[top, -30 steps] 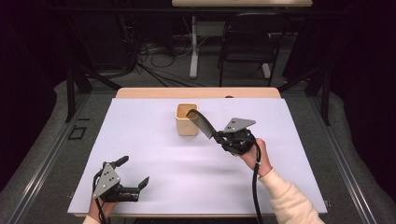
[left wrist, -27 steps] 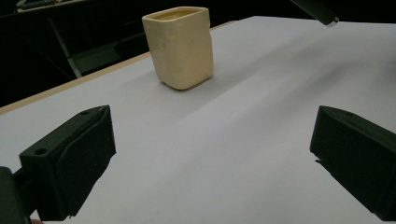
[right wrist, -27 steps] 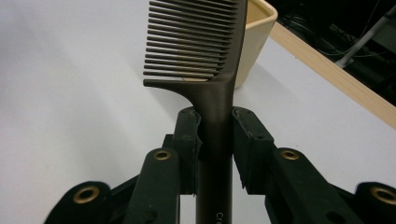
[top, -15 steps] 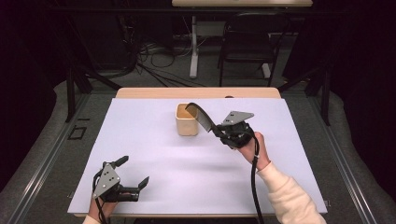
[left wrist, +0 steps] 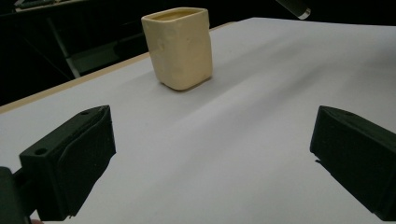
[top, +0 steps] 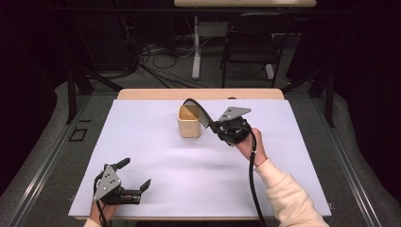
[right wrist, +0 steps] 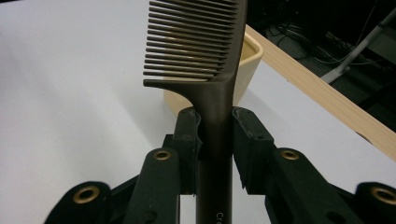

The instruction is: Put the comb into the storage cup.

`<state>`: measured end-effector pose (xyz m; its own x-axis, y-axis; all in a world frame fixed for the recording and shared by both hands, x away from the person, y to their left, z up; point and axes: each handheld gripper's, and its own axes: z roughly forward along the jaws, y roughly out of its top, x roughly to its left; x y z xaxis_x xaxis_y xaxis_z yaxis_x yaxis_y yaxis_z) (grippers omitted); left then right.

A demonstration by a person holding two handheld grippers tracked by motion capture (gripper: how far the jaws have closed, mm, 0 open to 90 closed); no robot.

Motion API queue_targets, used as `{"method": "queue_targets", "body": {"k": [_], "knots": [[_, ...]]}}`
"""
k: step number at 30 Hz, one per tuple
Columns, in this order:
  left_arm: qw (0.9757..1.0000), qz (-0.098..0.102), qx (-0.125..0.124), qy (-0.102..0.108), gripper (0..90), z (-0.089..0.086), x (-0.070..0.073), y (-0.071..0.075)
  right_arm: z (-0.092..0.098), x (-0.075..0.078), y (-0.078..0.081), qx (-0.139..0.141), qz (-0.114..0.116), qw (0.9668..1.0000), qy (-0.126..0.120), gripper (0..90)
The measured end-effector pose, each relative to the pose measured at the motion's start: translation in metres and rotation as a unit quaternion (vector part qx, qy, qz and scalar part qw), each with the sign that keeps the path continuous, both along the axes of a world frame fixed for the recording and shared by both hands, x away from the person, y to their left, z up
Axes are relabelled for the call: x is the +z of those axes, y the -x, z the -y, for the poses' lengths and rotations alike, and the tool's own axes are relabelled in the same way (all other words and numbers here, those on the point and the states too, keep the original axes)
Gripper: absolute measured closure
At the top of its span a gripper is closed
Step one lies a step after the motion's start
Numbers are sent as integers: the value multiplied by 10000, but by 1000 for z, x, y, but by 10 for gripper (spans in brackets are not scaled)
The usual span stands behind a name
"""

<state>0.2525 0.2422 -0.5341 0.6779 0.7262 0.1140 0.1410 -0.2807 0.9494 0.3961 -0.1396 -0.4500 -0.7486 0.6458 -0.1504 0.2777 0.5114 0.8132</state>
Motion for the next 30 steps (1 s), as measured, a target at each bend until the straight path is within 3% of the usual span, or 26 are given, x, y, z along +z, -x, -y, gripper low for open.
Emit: {"method": "queue_targets", "body": {"k": [30], "knots": [[10000,-9,-37,-5,2,0,0,0,-24,8,-30,-88,82,9998,-144,725]]}}
